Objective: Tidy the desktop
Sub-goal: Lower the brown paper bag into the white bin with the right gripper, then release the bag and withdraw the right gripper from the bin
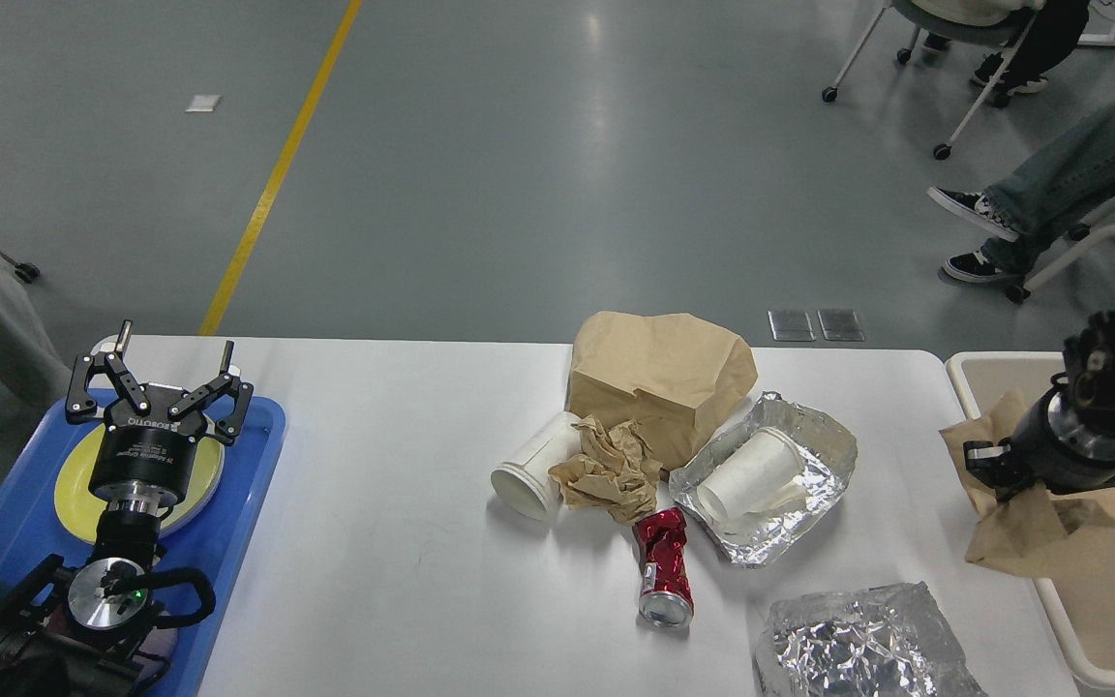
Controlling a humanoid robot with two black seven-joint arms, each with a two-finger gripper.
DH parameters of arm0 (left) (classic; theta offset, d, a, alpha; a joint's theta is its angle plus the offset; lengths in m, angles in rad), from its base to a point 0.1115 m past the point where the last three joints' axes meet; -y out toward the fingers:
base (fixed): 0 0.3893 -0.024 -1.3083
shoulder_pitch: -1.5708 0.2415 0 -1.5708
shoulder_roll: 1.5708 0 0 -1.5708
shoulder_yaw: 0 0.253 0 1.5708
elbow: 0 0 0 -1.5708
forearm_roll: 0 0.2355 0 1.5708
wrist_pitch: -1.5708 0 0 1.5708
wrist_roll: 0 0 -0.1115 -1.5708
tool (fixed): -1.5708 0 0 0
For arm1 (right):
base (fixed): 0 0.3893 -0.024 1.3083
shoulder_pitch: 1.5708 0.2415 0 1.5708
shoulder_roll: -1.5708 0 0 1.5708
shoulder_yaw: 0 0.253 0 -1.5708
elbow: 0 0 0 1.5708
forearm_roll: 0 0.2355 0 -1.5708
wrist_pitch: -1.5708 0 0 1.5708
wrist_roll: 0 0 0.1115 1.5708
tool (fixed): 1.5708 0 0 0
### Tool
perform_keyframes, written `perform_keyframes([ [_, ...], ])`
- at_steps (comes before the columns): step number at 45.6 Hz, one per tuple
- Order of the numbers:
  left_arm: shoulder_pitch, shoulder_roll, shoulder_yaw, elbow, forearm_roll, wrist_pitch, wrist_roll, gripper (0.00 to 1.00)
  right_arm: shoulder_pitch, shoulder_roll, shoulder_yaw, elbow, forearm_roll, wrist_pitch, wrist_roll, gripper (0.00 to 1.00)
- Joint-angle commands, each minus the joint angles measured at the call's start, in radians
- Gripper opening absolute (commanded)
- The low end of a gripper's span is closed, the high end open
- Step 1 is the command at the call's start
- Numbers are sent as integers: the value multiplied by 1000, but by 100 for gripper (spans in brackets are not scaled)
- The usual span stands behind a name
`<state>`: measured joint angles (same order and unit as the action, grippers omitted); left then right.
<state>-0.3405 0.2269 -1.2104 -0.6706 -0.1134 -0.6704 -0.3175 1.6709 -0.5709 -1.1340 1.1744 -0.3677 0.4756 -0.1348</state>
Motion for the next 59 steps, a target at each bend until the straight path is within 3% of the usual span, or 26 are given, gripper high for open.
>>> perform_keyframes([
  [1, 0, 0, 0, 0, 0, 0, 0, 96, 167, -43, -55, 36, 55, 170, -3, 0],
  [5, 0, 0, 0, 0, 0, 0, 0, 96, 283, -41, -125, 74, 98, 230, -3, 0],
  [13, 0, 0, 0, 0, 0, 0, 0, 96, 490, -46, -239, 237, 121, 235, -5, 0],
  [22, 0, 0, 0, 0, 0, 0, 0, 96, 517, -70, -271, 257, 125, 224, -8, 0],
  [29, 0, 0, 2, 0, 0, 0, 0, 96, 481, -165, -290, 220, 101, 137, -11, 0],
  [37, 0, 0, 2, 0, 0, 0, 0, 96, 247, -259, -236, 2, 61, 89, -6, 0],
  [46, 0, 0, 2, 0, 0, 0, 0, 96, -225, -273, 118, -333, 55, 41, -6, 0],
  [53, 0, 0, 2, 0, 0, 0, 0, 96, -609, -115, 321, -680, 55, -29, -3, 0],
  [59, 0, 0, 2, 0, 0, 0, 0, 96, -773, 15, 353, -860, 64, -135, 4, 0],
])
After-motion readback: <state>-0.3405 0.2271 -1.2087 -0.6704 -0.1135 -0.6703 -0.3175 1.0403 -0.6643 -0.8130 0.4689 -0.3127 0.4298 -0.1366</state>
